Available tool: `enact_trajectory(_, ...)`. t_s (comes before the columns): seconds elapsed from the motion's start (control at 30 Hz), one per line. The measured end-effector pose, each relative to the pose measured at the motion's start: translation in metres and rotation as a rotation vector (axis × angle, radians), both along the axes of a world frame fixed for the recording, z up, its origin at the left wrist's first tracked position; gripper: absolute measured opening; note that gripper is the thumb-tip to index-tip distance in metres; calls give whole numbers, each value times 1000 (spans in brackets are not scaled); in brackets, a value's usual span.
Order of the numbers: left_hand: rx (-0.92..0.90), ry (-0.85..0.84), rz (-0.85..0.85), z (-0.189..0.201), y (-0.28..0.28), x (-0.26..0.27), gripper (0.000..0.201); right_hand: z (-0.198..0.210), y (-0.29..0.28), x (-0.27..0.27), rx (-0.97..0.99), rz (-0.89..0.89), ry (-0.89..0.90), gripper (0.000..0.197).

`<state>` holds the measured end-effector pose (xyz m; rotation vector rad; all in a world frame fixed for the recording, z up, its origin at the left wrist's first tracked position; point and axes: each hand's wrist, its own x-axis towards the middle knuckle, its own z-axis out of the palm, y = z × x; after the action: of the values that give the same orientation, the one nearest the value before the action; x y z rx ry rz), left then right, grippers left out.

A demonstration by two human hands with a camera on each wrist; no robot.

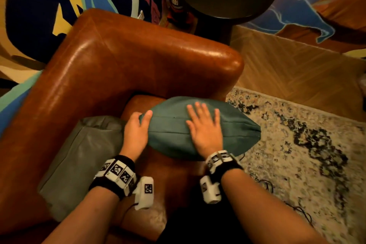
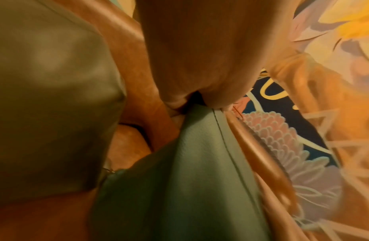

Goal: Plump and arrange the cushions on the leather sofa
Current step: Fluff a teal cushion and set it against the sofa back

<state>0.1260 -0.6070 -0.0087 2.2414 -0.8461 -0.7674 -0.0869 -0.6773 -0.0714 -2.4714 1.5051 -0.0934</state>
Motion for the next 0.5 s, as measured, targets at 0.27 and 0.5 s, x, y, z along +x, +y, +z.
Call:
enact_trajectory(0.27, 22, 80, 216, -11, 3, 23, 47, -1, -47, -95, 464, -729, -77, 65)
enact_trajectory(0.5, -73, -8, 59, 30, -24, 33, 52, 66, -46, -91, 217, -687, -598, 44)
